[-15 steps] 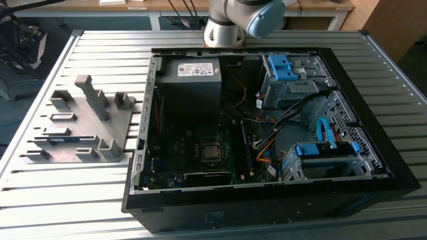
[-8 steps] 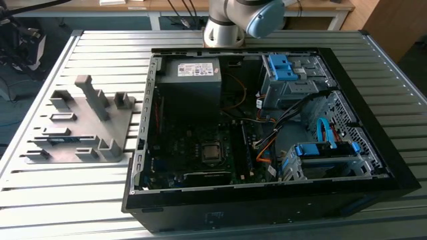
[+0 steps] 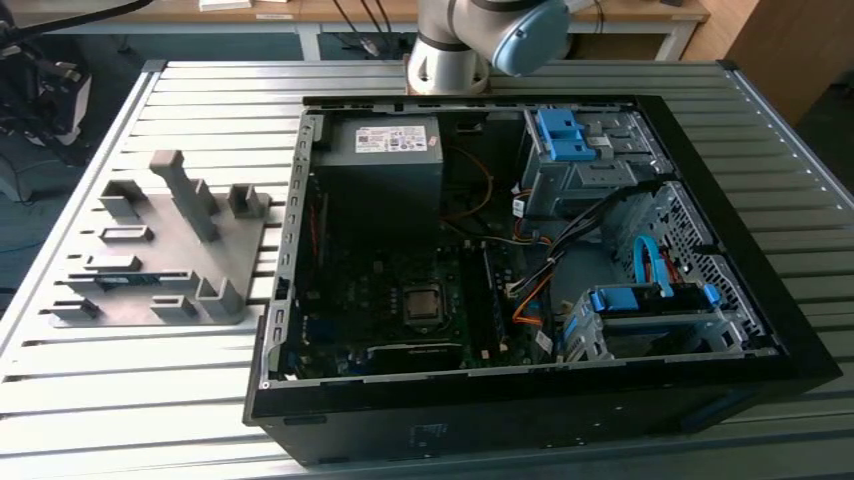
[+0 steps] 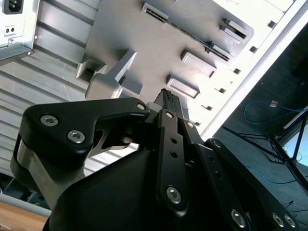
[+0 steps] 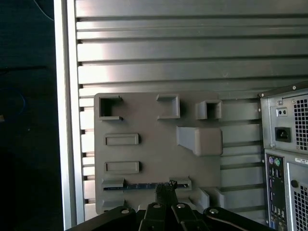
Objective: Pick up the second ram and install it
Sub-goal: 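Reach for the second ram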
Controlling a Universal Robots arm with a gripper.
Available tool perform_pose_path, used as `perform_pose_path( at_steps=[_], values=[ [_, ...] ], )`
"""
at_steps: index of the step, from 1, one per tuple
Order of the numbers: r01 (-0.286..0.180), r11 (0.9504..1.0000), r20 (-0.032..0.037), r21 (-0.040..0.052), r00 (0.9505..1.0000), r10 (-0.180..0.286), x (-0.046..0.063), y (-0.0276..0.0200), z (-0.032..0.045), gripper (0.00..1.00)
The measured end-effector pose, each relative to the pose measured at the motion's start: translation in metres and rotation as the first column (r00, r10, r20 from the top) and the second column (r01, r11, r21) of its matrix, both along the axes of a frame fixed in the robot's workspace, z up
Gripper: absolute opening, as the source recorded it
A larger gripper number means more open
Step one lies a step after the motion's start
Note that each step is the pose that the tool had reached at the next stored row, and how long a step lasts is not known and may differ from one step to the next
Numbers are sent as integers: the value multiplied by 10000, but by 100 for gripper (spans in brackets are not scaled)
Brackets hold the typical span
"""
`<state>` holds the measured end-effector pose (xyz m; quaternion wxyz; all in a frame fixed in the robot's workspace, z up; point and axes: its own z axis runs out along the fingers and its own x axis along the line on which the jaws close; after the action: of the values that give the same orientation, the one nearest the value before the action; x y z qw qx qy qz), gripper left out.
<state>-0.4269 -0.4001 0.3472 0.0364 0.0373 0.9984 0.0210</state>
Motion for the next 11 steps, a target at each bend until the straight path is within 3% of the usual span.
perform_pose_path(
  at_steps=[11],
  values=[
    [0,10000,0,-19,10000,0,-12,-5,-136,10]
  ],
)
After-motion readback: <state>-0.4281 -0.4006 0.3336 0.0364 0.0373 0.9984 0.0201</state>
